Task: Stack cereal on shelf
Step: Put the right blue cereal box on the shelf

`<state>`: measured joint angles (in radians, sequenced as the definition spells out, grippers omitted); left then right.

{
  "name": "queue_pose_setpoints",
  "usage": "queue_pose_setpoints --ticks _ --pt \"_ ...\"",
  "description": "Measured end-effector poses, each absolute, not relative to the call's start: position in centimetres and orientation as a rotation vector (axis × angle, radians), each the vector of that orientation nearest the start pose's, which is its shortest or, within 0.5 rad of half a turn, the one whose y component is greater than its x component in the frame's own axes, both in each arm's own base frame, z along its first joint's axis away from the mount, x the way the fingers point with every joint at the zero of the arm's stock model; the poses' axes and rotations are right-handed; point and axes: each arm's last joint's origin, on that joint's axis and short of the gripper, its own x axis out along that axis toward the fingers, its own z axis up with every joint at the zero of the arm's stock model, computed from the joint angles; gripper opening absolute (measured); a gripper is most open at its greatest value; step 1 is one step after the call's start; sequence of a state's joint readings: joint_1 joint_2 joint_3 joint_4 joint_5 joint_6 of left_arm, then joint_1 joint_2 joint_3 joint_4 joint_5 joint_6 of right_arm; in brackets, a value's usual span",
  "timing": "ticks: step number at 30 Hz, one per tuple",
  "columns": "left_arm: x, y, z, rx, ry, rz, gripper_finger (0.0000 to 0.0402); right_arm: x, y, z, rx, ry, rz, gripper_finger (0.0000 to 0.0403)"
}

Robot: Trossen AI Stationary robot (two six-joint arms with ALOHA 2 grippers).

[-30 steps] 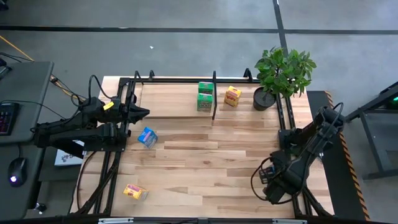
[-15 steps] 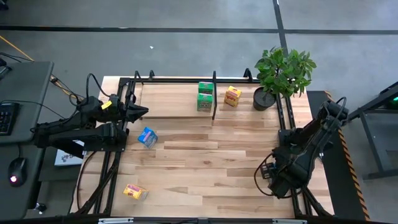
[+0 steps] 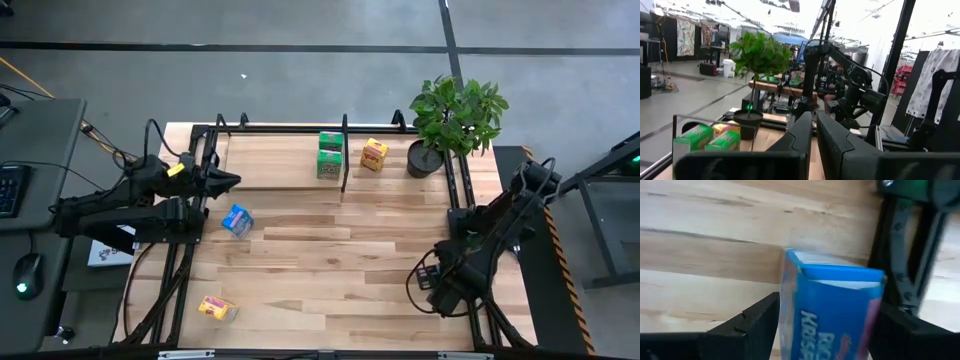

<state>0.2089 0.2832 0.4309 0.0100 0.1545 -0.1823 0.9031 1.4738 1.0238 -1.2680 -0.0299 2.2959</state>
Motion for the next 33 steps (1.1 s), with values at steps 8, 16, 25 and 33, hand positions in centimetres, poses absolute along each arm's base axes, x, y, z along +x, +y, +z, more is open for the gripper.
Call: queue_pose_setpoints --ticks 8,16,25,33 --pt "9.4 1.5 28.6 -0.171 -0.144 0.041 0.0019 13.9 17.7 20.7 0.940 1.315 -1.178 0.0245" --pt "9.4 1.6 28.6 -0.174 -0.145 0.048 0.0019 13.9 17.8 21.2 0.943 1.337 -1.150 0.0192" --pt "9.4 1.6 28.6 -0.174 -0.143 0.049 0.0019 13.6 17.1 22.8 0.991 1.281 -1.027 0.0121" --pt "9.4 1.6 28.6 -0.165 -0.144 0.050 0.0019 14.9 16.0 26.3 0.922 0.799 -0.589 0.0123"
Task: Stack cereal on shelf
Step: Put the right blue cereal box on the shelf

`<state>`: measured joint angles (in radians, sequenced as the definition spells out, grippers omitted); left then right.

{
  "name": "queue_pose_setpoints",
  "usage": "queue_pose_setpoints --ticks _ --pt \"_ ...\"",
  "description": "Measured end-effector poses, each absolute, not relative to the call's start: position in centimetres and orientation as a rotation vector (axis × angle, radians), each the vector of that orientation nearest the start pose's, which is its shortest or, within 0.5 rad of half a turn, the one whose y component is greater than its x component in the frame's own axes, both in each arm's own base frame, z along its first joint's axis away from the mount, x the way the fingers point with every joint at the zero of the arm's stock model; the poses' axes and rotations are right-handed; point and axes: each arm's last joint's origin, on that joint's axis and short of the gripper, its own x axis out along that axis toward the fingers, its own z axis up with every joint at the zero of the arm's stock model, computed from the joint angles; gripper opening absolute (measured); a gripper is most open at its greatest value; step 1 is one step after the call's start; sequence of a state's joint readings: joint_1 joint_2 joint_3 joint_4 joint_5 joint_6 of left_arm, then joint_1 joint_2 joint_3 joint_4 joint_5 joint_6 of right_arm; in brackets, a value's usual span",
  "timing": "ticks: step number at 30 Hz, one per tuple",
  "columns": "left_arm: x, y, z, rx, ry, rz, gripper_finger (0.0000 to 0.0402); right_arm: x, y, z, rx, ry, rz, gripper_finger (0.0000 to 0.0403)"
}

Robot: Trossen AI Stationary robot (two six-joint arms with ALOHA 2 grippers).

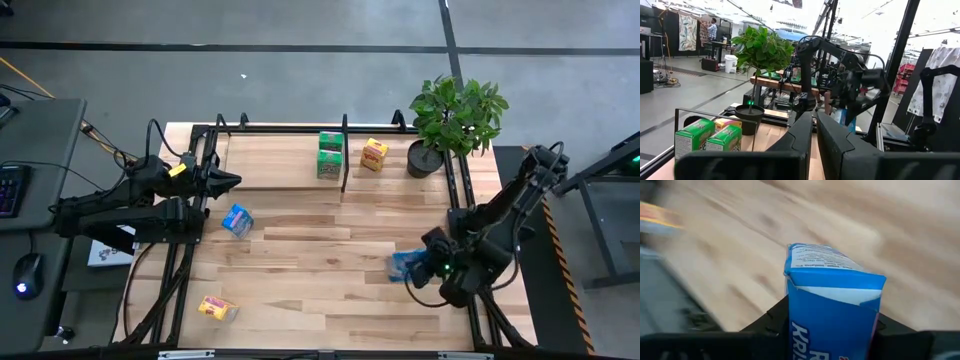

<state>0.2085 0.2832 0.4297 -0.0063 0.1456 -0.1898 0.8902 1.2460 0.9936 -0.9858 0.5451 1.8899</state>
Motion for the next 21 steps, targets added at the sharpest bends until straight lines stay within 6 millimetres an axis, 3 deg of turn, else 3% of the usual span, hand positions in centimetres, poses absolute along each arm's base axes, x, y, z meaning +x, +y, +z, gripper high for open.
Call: queue_pose_setpoints --ticks 5,11,15,21 --pt "9.4 1.6 28.6 -0.164 -0.145 0.049 0.0019 17.4 15.3 28.2 0.785 0.572 -0.428 0.0123" --pt "9.4 1.6 28.6 -0.164 -0.147 0.050 0.0019 23.3 13.2 31.2 0.540 0.332 -0.188 0.0124" --pt "9.4 1.6 28.6 -0.164 -0.146 0.050 0.0019 26.2 9.4 33.8 0.395 0.128 -0.102 0.0124" --pt "9.5 1.6 28.4 -0.180 -0.126 0.051 0.0019 29.7 3.2 36.7 0.188 0.137 -0.174 0.0124"
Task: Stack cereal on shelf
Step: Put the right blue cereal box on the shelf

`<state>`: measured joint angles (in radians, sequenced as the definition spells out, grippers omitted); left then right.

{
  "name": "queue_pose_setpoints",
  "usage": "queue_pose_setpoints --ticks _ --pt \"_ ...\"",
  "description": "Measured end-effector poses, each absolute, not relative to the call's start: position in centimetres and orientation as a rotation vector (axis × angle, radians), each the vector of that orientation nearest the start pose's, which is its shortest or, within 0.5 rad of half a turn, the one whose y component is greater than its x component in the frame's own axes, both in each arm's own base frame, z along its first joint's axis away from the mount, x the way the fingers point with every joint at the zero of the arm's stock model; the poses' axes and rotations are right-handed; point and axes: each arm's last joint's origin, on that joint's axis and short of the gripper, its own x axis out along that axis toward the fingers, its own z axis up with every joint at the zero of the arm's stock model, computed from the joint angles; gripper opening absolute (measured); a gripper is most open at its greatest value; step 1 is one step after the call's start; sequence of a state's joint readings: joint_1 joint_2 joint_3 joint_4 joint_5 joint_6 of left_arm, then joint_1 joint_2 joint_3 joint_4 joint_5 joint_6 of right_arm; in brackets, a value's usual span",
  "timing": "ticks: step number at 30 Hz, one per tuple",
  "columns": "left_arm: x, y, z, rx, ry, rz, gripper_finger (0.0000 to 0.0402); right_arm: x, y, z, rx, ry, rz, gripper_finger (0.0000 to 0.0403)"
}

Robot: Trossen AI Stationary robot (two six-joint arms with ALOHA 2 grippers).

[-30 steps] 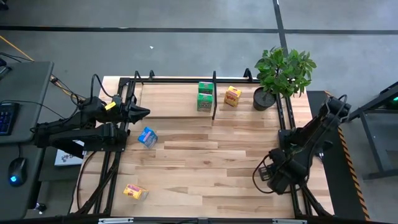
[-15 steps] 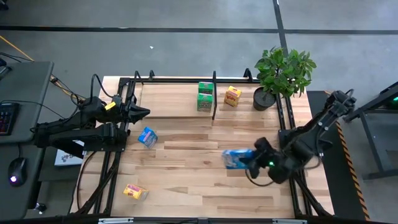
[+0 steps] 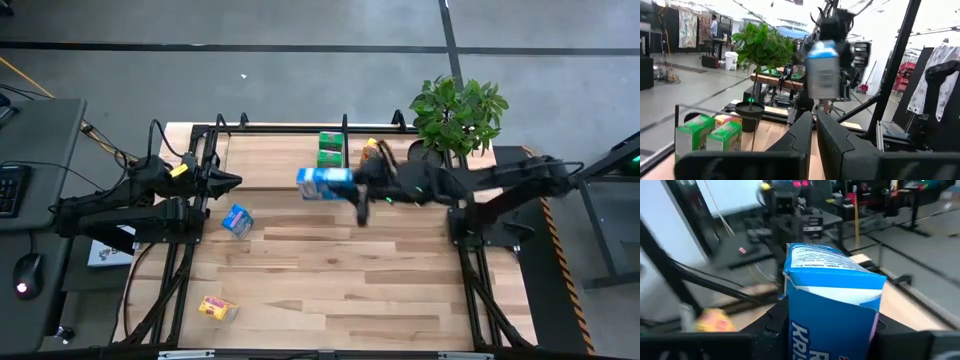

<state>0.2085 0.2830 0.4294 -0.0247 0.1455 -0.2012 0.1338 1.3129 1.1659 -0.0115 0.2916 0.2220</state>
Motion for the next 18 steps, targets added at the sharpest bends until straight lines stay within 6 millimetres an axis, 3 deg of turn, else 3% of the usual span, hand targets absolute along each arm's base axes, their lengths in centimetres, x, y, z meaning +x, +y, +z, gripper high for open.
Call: queue_pose_setpoints --ticks 7,13,18 --pt "9.5 1.6 28.2 -0.197 -0.110 0.051 0.0019 36.8 -1.7 38.3 -0.029 0.395 -0.300 0.0124" --pt "9.5 1.6 28.2 -0.197 -0.109 0.052 0.0019 42.3 -6.3 35.3 -0.068 0.629 -0.382 0.0124" --pt "9.5 1.6 28.2 -0.196 -0.109 0.052 0.0019 45.4 -8.9 31.7 -0.054 0.782 -0.376 0.0124"
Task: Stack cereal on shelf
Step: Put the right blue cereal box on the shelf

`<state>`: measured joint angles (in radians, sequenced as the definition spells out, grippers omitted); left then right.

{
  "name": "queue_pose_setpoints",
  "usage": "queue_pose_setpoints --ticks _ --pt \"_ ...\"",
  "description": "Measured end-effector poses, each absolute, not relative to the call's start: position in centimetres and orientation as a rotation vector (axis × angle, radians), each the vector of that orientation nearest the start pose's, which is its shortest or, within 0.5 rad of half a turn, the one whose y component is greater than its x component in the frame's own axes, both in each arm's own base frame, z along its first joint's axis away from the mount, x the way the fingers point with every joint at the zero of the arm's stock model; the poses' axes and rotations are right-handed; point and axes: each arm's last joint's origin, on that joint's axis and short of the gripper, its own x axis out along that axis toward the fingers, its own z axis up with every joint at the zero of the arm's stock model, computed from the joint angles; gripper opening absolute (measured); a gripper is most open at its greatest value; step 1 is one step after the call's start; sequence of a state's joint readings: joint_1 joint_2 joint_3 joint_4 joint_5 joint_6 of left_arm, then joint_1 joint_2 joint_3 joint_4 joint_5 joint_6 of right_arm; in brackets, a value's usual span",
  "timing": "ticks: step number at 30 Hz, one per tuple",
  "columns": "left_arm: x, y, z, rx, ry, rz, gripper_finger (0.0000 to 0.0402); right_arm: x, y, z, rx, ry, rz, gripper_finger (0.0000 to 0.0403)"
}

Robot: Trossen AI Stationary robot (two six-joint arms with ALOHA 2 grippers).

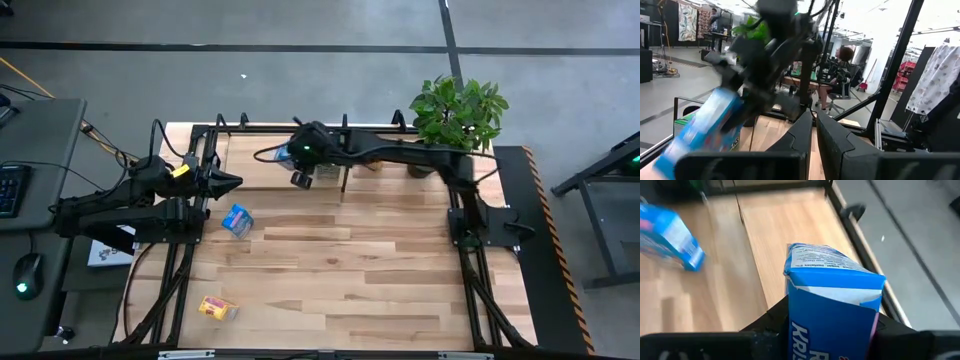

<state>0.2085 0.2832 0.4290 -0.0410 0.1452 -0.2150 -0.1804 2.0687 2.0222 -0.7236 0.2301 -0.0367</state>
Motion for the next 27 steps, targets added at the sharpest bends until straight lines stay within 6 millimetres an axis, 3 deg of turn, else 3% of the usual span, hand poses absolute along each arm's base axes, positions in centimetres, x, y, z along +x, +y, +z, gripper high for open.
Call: queue_pose_setpoints --ticks 9,27 --pt "9.5 1.6 28.2 -0.197 -0.110 0.054 0.0019 47.5 -11.2 27.8 -0.049 0.958 -0.389 0.0124" --pt "9.5 1.6 28.0 -0.192 -0.085 0.057 0.0019 47.1 -12.8 27.4 -0.017 0.989 -0.329 0.0140"
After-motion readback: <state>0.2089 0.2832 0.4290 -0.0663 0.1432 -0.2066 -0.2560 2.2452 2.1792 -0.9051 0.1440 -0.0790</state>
